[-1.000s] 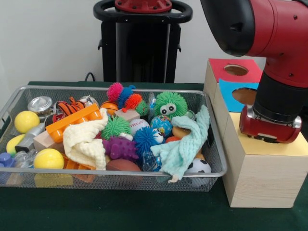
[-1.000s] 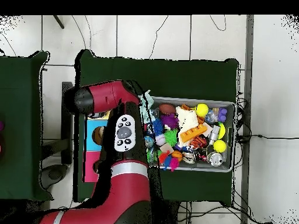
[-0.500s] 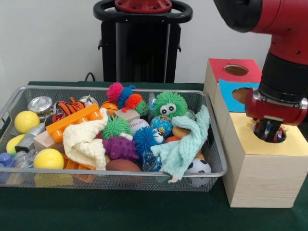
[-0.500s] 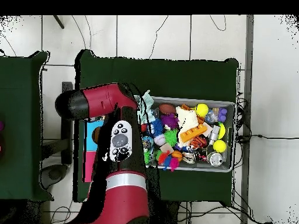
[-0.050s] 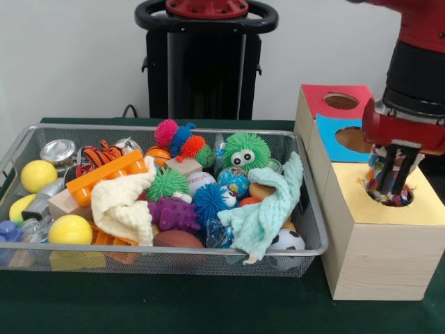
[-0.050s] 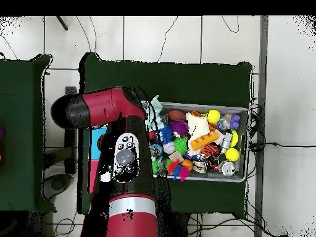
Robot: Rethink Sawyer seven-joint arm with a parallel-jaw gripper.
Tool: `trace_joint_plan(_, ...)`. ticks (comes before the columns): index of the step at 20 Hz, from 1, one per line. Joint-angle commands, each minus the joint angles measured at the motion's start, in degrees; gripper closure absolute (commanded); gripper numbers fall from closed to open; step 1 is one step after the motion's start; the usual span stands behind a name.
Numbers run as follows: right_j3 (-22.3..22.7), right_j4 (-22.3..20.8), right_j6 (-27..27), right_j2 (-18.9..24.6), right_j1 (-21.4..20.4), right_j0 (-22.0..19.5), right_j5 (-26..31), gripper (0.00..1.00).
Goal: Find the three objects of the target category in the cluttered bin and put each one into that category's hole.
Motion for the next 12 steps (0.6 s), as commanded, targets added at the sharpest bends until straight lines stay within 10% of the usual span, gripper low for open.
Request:
trace_joint_plan(1, 6.87, -0.86, -1.22, 2.5, -2.41, -0.95, 4.4, 1.0)
trace_joint_plan(12, 5.57, -0.82, -2.28, 3.06, -0.25, -1.25, 9.6, 1.0)
